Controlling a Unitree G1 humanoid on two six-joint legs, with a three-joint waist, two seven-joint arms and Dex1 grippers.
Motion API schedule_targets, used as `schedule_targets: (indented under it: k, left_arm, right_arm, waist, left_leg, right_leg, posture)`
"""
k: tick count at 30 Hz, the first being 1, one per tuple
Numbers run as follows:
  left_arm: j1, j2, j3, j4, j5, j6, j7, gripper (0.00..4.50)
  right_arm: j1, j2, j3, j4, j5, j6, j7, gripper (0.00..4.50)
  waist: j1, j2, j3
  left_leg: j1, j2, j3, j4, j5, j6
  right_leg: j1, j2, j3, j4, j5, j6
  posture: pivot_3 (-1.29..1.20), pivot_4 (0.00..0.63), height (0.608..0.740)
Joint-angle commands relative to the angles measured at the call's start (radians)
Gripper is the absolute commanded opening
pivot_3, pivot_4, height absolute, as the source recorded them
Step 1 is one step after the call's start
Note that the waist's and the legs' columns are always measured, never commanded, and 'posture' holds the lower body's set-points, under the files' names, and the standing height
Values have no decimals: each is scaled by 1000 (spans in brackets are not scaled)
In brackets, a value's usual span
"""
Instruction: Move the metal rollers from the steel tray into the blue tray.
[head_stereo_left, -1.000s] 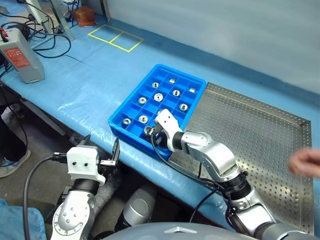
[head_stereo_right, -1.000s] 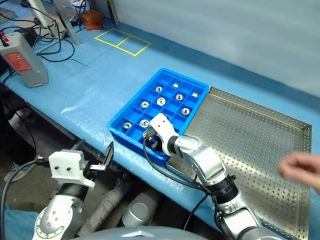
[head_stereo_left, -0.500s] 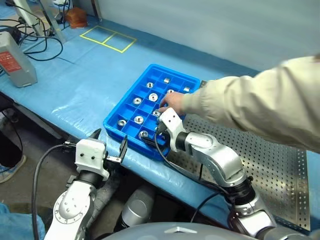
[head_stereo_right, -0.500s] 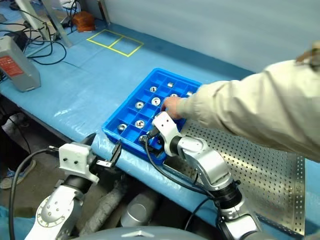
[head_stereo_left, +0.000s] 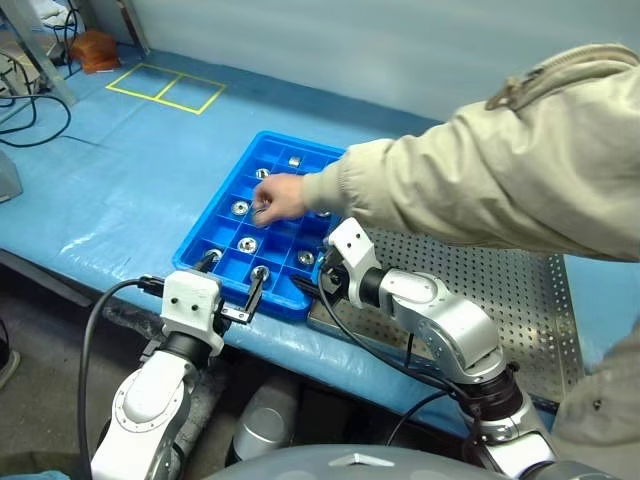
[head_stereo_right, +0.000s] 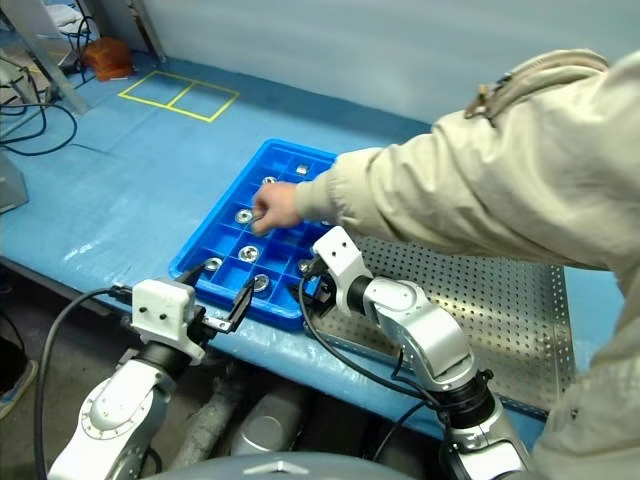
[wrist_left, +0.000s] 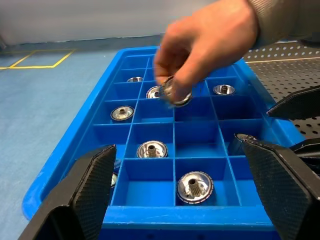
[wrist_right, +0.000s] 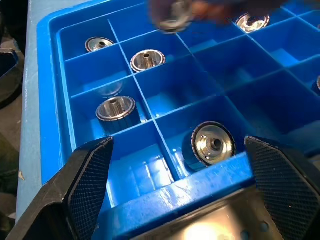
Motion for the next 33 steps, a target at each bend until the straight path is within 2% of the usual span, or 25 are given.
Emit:
schedule_targets:
  k: [1, 33]
  left_arm:
    - [-6, 6, -6, -12, -5, -5, -5, 4393]
    - [-27, 32, -29, 17, -5, -14, -18, 4393]
  right_arm:
    - [-3, 4, -5, -33, 4, -5, -10, 4457]
    - [48, 31, -7, -83, 12, -11, -65, 4457]
  waist:
    - [-14, 0, 0]
    - [-124, 1, 1]
  left_leg:
    - [0, 0, 0, 0, 0, 0]
    - [0, -1, -8, 2, 0, 0]
  right_leg:
    - [0, 0, 0, 0, 0, 0]
    - [2, 0, 0, 0, -2, -4]
  posture:
    - [374, 150, 740]
    - [333, 150, 740]
